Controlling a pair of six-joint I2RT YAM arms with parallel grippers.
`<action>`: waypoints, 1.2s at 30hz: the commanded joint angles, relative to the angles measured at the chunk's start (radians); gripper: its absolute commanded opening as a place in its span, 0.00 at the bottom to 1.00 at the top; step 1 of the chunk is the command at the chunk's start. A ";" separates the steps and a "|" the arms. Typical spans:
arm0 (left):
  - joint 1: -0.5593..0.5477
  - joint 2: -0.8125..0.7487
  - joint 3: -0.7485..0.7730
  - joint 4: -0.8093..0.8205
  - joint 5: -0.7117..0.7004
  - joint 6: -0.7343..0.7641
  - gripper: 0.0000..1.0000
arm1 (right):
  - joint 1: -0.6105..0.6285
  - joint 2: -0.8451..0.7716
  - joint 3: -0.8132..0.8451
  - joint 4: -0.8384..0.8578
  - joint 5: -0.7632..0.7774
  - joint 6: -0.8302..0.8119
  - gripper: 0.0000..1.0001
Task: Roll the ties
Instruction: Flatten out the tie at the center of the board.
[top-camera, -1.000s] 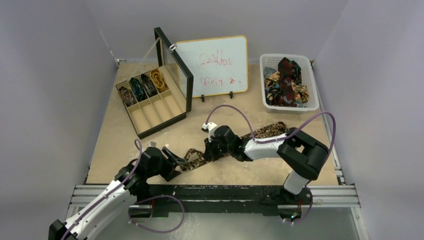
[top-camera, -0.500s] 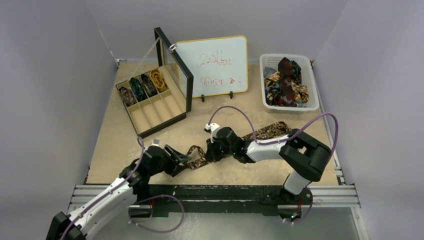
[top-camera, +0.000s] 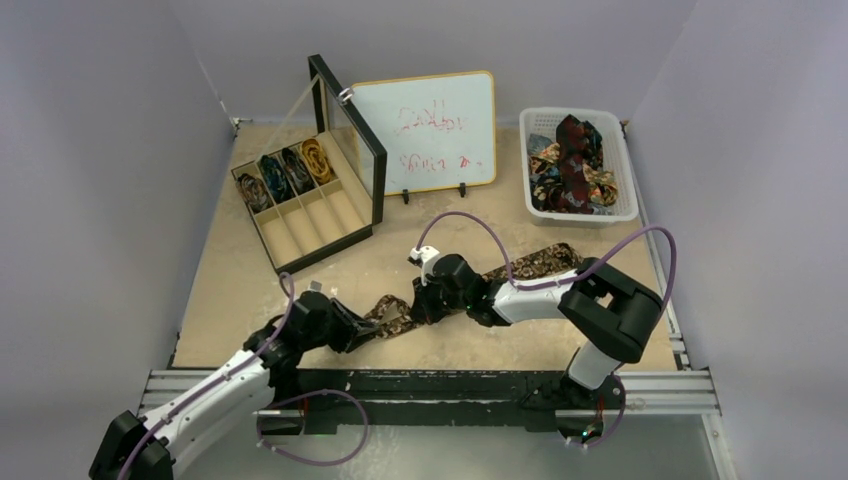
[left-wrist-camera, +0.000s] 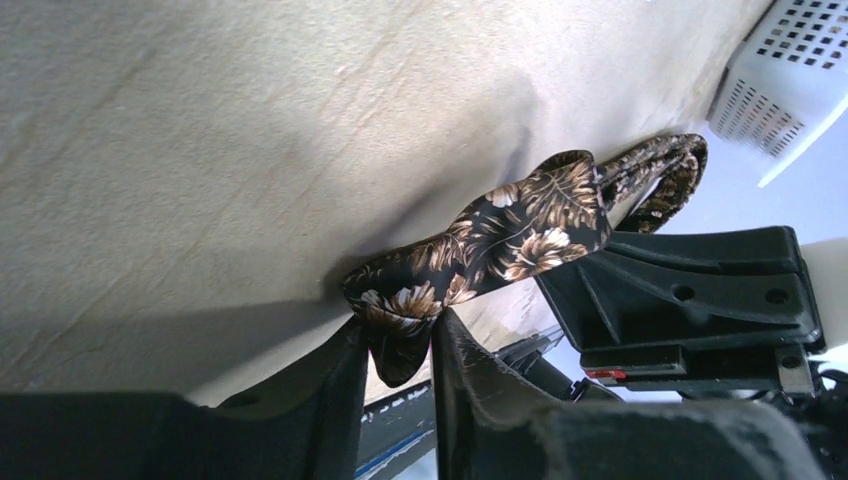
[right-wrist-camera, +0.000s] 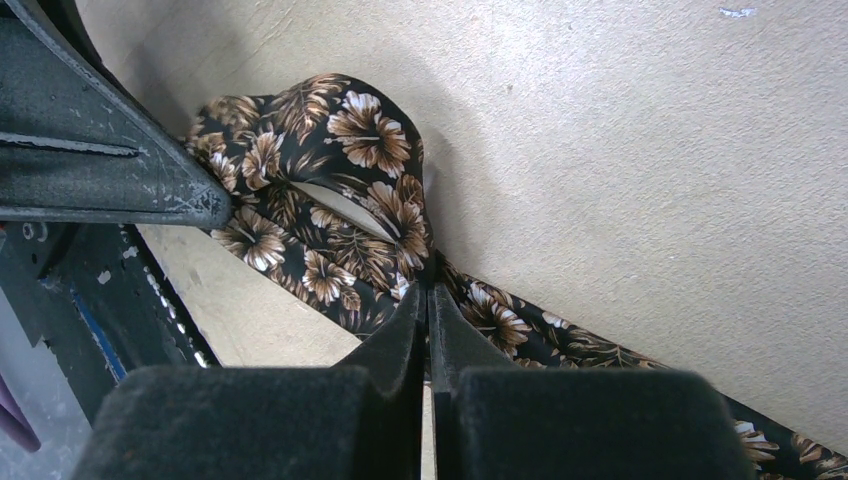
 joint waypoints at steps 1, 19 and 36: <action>0.004 -0.058 -0.027 -0.031 -0.017 0.051 0.18 | 0.003 -0.007 0.003 -0.053 0.013 -0.015 0.00; 0.005 -0.017 0.236 -0.085 -0.147 0.548 0.00 | 0.003 -0.128 0.071 -0.310 0.275 0.018 0.00; 0.005 -0.073 0.253 -0.441 -0.197 0.316 0.58 | 0.014 -0.153 0.151 -0.248 -0.005 -0.013 0.46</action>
